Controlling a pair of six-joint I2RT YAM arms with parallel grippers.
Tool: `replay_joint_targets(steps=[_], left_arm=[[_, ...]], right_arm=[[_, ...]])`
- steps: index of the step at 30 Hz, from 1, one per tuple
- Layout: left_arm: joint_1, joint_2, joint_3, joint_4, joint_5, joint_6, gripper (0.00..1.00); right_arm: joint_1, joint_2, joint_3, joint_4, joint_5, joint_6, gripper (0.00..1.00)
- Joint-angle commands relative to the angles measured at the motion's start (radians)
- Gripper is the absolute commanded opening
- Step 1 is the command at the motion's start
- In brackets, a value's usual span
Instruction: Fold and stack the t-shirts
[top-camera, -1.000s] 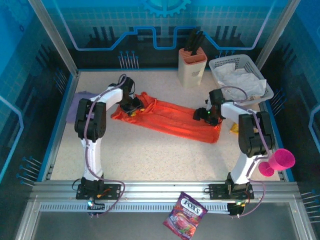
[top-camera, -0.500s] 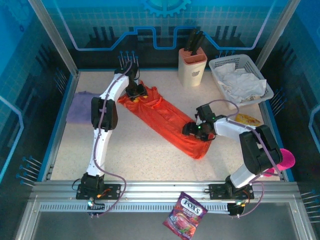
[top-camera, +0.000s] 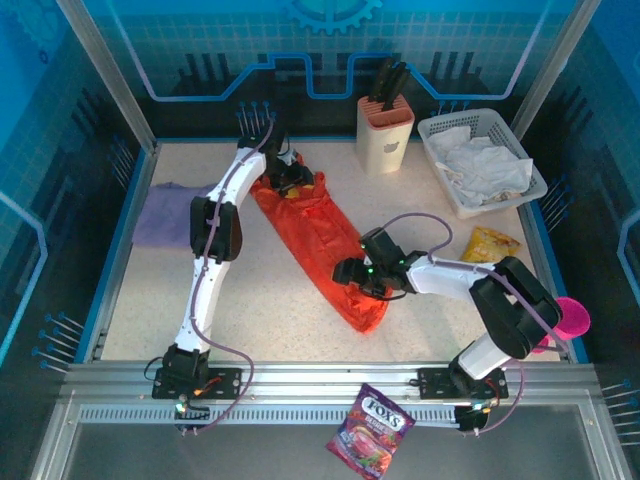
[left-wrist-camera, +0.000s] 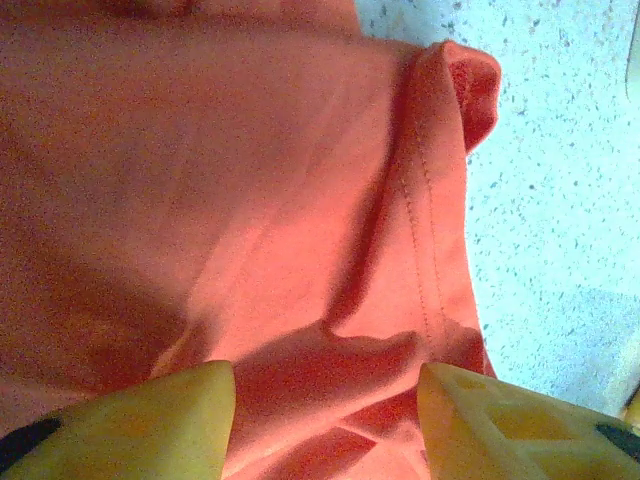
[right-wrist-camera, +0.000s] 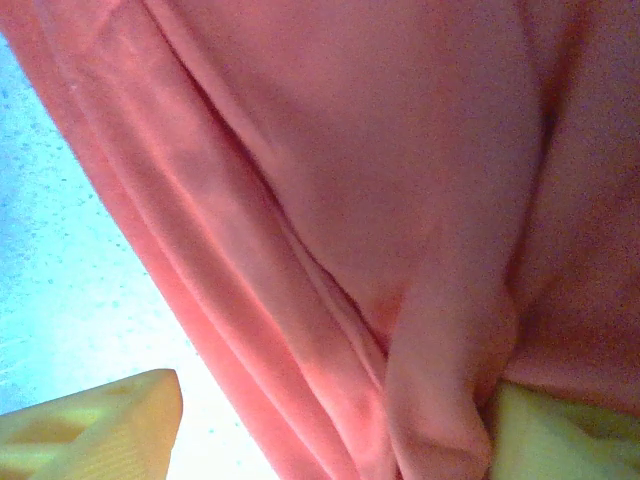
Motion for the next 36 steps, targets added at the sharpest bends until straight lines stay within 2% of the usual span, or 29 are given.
replay_joint_targets(steps=[1, 7, 9, 12, 16, 21, 28, 33, 36], left_arm=[[0.026, -0.139, -0.075, 0.019, 0.018, 0.034, 0.52], [0.052, -0.363, -0.353, 0.047, -0.053, 0.034, 0.53], [0.054, -0.432, -0.484, 0.08, -0.097, 0.013, 0.54], [0.065, -0.486, -0.645, 0.18, -0.103, -0.026, 0.54], [0.082, -0.467, -0.711, 0.27, -0.082, -0.065, 0.53], [0.081, -0.387, -0.668, 0.296, -0.068, -0.103, 0.53], [0.074, -0.238, -0.51, 0.25, -0.03, -0.104, 0.52], [0.051, -0.094, -0.254, 0.106, -0.003, -0.073, 0.51], [0.032, -0.016, -0.105, 0.037, 0.02, -0.072, 0.51]], right_arm=[[-0.008, -0.074, 0.012, -0.254, 0.115, -0.052, 0.8], [-0.049, -0.194, 0.1, -0.438, 0.163, -0.21, 0.84], [-0.066, -0.182, 0.135, -0.467, 0.175, -0.28, 0.84], [-0.098, -0.134, 0.176, -0.463, 0.119, -0.391, 0.84], [-0.107, -0.053, 0.194, -0.431, 0.136, -0.504, 0.83], [-0.13, 0.048, 0.179, -0.368, 0.063, -0.513, 0.78], [-0.088, 0.065, 0.062, -0.252, -0.038, -0.368, 0.75], [0.005, 0.076, -0.03, -0.105, -0.088, -0.176, 0.74], [0.086, 0.099, -0.024, -0.07, -0.061, -0.102, 0.74]])
